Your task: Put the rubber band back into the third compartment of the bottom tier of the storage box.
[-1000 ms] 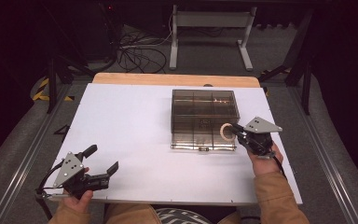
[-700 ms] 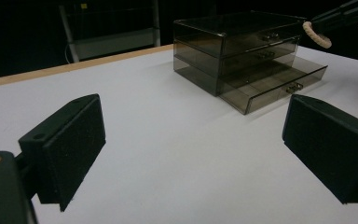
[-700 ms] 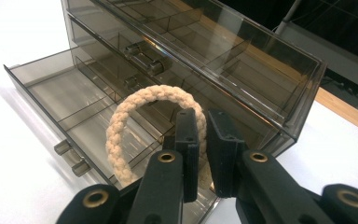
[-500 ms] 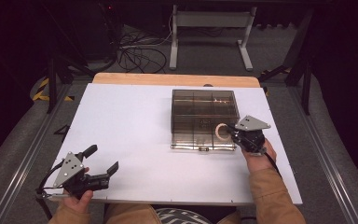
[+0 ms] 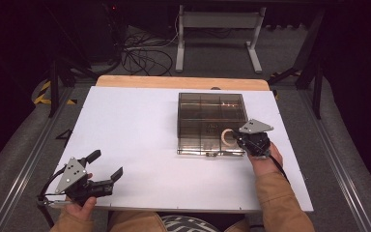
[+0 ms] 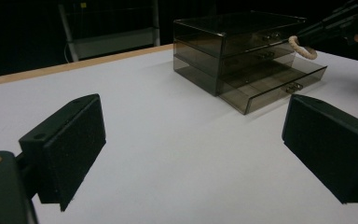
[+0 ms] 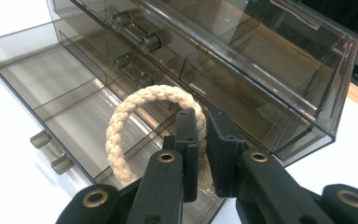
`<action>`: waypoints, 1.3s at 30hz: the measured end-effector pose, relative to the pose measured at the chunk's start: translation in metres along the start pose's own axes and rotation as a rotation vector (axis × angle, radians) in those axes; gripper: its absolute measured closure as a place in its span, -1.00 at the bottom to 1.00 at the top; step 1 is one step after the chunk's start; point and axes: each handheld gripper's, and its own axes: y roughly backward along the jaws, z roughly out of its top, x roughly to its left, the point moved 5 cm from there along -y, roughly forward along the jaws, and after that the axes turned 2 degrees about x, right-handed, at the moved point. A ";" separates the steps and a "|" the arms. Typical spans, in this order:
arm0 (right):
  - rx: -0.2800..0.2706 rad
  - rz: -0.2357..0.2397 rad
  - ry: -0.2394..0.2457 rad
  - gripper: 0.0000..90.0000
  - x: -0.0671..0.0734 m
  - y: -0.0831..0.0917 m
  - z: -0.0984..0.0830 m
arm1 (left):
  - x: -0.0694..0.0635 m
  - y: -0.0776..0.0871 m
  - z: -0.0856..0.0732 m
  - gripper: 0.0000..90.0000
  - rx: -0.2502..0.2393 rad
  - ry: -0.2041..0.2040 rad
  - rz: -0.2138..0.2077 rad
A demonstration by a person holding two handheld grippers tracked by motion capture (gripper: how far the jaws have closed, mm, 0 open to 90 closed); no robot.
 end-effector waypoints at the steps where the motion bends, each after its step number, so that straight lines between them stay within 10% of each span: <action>1: 0.005 0.000 0.000 0.85 0.000 -0.001 0.000 | 0.000 0.000 0.000 -0.85 0.000 0.000 0.000; 39: 0.161 -0.002 0.004 0.85 0.000 -0.017 -0.018 | 0.001 0.001 0.000 -0.85 -0.001 0.004 -0.001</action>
